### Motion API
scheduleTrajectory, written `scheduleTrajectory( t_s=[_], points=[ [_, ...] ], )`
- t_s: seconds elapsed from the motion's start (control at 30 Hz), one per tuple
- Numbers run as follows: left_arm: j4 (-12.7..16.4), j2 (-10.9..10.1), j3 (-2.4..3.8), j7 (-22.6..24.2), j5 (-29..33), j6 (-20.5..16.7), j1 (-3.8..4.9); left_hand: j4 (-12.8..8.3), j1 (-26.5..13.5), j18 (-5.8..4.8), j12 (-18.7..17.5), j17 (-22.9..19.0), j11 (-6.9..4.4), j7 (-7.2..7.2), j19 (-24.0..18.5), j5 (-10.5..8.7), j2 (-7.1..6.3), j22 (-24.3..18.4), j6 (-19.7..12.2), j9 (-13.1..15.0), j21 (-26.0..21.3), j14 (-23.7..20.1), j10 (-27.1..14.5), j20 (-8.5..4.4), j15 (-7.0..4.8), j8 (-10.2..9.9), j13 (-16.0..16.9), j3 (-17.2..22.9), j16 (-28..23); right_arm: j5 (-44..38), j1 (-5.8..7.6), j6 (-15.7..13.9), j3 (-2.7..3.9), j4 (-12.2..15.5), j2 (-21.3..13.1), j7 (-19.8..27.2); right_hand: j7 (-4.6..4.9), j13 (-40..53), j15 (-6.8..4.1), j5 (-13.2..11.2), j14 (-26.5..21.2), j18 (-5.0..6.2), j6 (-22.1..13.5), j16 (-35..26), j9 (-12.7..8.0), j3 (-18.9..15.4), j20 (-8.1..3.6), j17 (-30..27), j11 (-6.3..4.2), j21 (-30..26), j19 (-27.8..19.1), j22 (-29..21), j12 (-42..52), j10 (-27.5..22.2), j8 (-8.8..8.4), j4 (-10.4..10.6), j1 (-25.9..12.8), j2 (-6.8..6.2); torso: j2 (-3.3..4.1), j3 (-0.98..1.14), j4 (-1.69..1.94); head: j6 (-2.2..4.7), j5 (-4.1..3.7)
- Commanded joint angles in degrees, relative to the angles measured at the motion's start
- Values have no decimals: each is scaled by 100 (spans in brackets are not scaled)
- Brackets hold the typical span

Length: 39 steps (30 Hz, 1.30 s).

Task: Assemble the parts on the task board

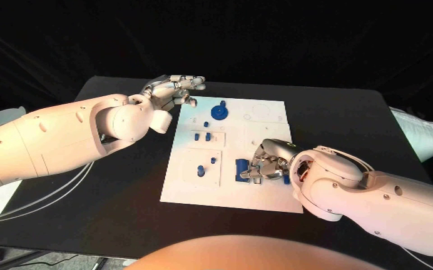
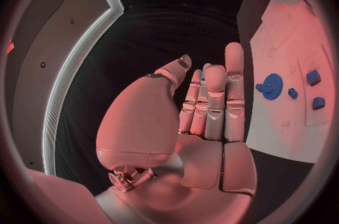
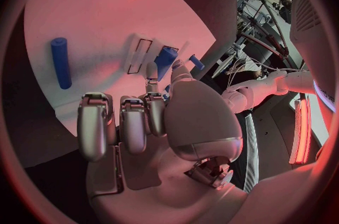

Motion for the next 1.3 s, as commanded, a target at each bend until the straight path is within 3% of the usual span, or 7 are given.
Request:
scheduleTrajectory(
  t_s=[0.03,0.23,0.4,0.57,0.67,1.03,1.3],
  points=[
    [17,3,4,29,-15,109,4,6,-13,106,38,-6,14,-12,25,-5,36,-9,-43,-2,-25,4,-33,10,26,24,1,-28,19,-39,-7,259,0,-26,18,-19,-2,836,-31,-53,568,-85,-21,19,19,0,-36,1371,2,9,241,557,-22,289,-13,-73,94,-13,-4,-3,-5,-7,3],
    [18,0,4,27,-15,111,4,10,-16,106,45,-4,14,-12,25,-4,38,-10,-45,-2,-27,4,-36,11,27,27,1,-33,23,-61,-8,161,-1,-12,1,-12,-1,835,-31,-96,568,-86,-23,19,31,-7,-36,1371,2,10,241,558,-27,289,-14,-102,131,-5,-4,4,-2,-4,5],
    [13,-1,4,26,-15,112,4,10,-16,106,45,-4,14,-12,25,-4,38,-10,-45,-2,-27,4,-36,11,27,27,1,-33,23,30,-10,-254,0,53,-55,97,17,847,-20,65,564,-82,-55,5,52,-93,-29,1351,17,-3,234,542,-16,291,-39,-36,26,-3,-5,5,-1,-1,1],
    [9,-2,4,26,-15,111,4,10,-16,106,45,-4,14,-12,25,-4,38,-10,-45,-2,-27,4,-36,11,27,27,1,-33,23,564,-8,-1001,5,140,-215,642,204,788,88,465,564,-79,-553,7,-56,-182,43,1355,167,-31,217,511,-136,231,-389,13,50,25,-7,-1,-2,10,-4],
    [5,-3,3,26,-15,108,4,10,-16,106,45,-4,14,-12,25,-4,38,-10,-45,-2,-27,4,-36,11,27,27,1,-33,23,948,6,-1177,15,213,-355,896,292,768,161,543,568,-78,-729,17,-124,-203,106,1370,244,-31,214,512,-181,205,-538,-4,130,58,-11,1,-6,10,-11],
    [10,-21,2,28,-15,97,4,10,-16,106,45,-4,14,-12,25,-4,38,-10,-45,-2,-27,4,-36,11,27,27,1,-33,23,1147,138,-999,29,484,-1129,955,341,735,207,514,563,-69,-722,4,-219,-23,180,1352,288,-46,201,496,-256,173,-684,-261,631,336,-9,-2,-26,51,-85],
    [11,-28,0,30,-15,94,3,10,-16,106,45,-4,14,-12,25,-4,38,-10,-45,-2,-27,4,-36,11,27,27,1,-33,23,276,56,-730,18,470,-1400,300,345,659,224,765,553,-57,-601,-25,-325,-75,202,1313,298,-84,177,451,-399,131,-765,-247,569,195,-11,-2,-41,81,-169]
  ],
)
